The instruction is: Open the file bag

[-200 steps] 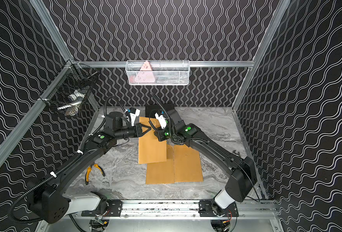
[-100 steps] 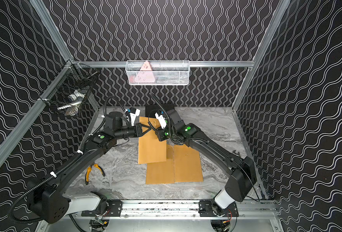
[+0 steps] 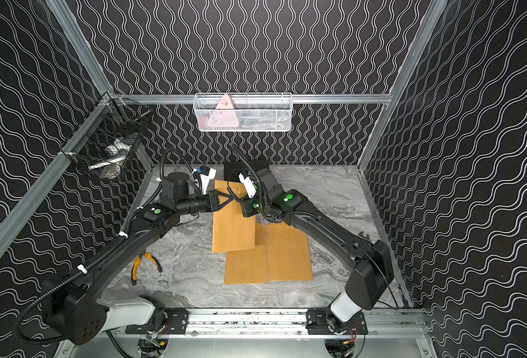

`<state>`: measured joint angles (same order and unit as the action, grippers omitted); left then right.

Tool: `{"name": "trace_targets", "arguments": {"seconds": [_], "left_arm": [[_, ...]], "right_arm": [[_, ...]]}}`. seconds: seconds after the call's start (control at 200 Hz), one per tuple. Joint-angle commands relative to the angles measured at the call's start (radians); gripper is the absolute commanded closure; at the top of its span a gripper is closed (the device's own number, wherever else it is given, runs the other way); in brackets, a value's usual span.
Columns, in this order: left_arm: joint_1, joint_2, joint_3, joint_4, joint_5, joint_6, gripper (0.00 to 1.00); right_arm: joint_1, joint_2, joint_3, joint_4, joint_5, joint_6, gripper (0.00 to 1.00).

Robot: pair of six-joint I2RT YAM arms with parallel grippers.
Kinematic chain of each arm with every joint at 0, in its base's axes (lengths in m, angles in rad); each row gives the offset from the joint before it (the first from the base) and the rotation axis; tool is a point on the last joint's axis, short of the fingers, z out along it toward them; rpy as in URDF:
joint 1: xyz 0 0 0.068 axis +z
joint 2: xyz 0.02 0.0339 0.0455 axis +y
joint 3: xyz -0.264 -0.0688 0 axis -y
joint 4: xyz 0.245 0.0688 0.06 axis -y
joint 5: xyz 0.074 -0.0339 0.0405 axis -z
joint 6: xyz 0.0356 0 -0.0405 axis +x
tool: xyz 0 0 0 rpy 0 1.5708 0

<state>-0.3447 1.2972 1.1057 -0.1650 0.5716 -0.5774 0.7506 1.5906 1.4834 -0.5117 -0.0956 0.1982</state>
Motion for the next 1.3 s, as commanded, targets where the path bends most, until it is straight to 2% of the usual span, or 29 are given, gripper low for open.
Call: {"name": "trace_targets", "arguments": {"seconds": [0.0,0.751,1.291], "left_arm": [[0.001,-0.005,-0.001,0.061,0.057,-0.002,1.0],[0.0,-0.014,-0.026,0.071,0.061,-0.009,1.0],[0.0,0.0,-0.037,0.083,0.06,-0.014,1.0]], "right_arm": [[0.001,-0.002,-0.001,0.04,0.005,-0.004,1.0],[0.001,-0.003,0.036,0.076,0.02,0.02,1.0],[0.003,0.01,0.078,0.069,-0.022,0.02,1.0]]}}
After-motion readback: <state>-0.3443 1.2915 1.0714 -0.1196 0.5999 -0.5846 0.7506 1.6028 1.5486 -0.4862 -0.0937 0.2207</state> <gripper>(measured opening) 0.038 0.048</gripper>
